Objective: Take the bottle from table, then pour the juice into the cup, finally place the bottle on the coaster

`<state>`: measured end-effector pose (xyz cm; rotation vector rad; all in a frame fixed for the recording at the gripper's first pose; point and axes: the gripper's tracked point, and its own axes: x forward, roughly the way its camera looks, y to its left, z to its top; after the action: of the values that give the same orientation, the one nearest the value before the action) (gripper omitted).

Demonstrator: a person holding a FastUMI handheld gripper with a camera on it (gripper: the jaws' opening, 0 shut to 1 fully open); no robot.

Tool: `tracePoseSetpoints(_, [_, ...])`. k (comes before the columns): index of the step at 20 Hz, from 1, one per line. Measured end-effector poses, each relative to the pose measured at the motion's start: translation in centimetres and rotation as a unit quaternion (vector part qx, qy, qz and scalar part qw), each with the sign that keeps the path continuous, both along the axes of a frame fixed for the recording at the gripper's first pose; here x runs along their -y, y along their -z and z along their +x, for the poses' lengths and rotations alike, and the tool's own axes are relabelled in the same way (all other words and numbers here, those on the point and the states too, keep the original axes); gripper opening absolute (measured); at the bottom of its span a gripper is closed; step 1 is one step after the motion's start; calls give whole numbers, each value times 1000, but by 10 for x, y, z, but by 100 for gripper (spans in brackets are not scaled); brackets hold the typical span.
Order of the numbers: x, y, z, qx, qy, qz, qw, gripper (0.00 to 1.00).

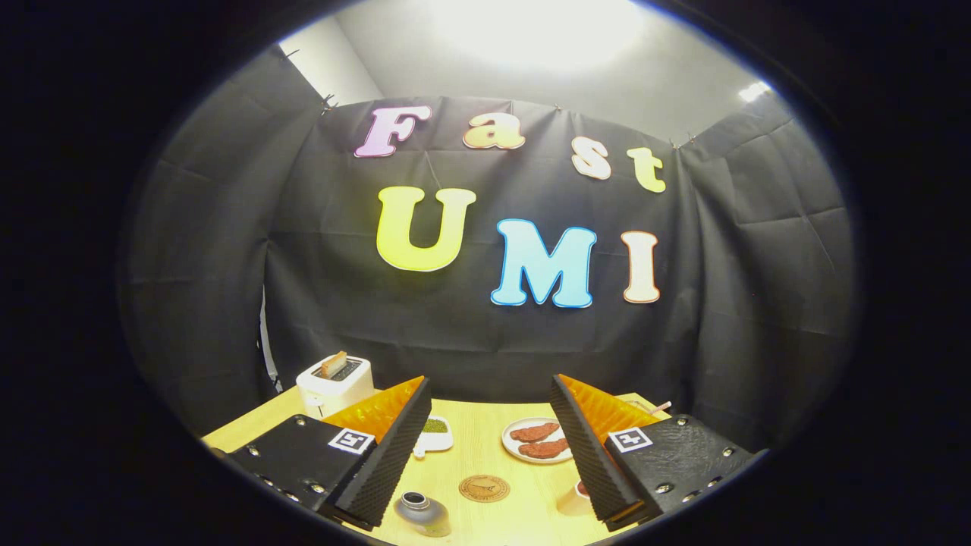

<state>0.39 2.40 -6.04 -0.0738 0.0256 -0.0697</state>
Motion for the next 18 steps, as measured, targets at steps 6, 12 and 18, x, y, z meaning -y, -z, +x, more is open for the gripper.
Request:
tracePoseSetpoints(6, [-20, 52, -2, -2, -13, 20, 1000, 97])
tracePoseSetpoints(12, [-38, 102, 1, -22, -25, 17, 999, 97])
tracePoseSetpoints(18, [-47, 138, 1, -24, -31, 31, 999, 97])
